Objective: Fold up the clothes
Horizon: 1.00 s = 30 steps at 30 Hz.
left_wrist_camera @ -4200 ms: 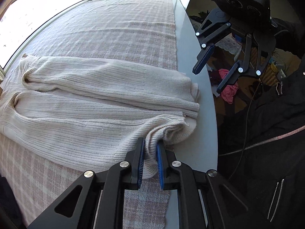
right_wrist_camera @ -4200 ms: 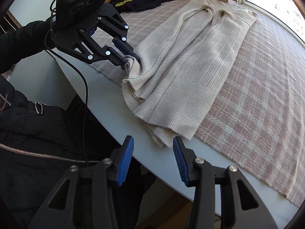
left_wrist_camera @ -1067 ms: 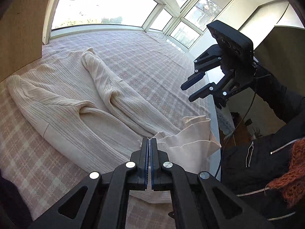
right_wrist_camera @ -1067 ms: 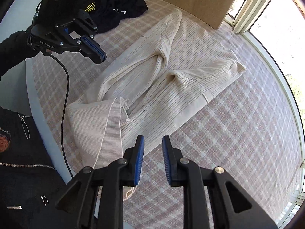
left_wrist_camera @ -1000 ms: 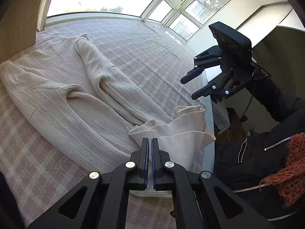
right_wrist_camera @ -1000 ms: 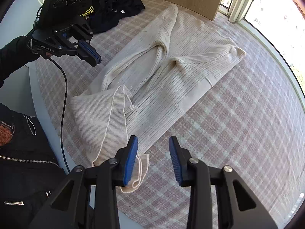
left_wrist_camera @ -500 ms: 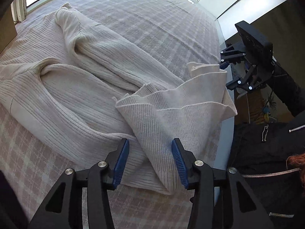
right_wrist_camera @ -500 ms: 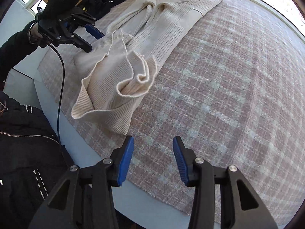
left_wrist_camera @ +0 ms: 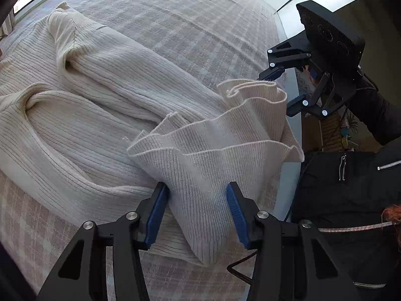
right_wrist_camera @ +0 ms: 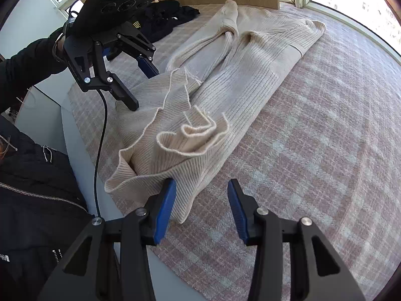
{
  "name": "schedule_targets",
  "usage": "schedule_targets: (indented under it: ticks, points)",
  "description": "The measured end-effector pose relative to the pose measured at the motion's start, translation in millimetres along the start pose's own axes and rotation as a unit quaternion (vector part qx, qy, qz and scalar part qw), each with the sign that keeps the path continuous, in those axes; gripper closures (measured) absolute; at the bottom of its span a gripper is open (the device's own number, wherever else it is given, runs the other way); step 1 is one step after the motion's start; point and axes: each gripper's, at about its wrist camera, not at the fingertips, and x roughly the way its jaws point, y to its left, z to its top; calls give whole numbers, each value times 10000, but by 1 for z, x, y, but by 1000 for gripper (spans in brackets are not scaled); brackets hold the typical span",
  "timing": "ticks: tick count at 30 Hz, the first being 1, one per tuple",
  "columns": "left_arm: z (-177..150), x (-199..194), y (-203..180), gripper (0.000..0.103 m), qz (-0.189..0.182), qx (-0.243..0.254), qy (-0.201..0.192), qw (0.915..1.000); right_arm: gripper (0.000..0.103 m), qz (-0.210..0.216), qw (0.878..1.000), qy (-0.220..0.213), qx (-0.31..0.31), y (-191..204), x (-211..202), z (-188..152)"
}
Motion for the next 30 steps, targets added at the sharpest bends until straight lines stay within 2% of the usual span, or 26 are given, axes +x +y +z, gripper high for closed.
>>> schedule_targets:
  ticks: [1,4,10,16,21,25,28,30]
  points:
    - [0,1,2,72,13,-16,3,10000,60,52,10000,-29,-14,1,-2,1]
    - [-4,-3,10,81,-59,-143,-122,9998,57,136,9997,13,-181,10,-3,5]
    - [-10,-4,16,84,-156,-195,-252,9994,56,109,9972,464,-573,30,2,-3]
    - [-11,-4,23,85,-255,-268,-369,9986,55,-297,9939,464,-953,53,10,2]
    - [-23,-4,19,85,-264,-229,-437,9984,55,-306,9934,467,-1007,65,27,15]
    - [-27,-3,20,85,-298,-249,-495,9980,49,-406,9926,670,-932,66,45,19]
    - [-29,-2,20,83,-298,-226,-561,9977,42,-314,9948,687,-678,62,54,16]
    - [-27,1,18,82,-256,-192,-565,9979,33,-257,9964,600,-538,58,58,12]
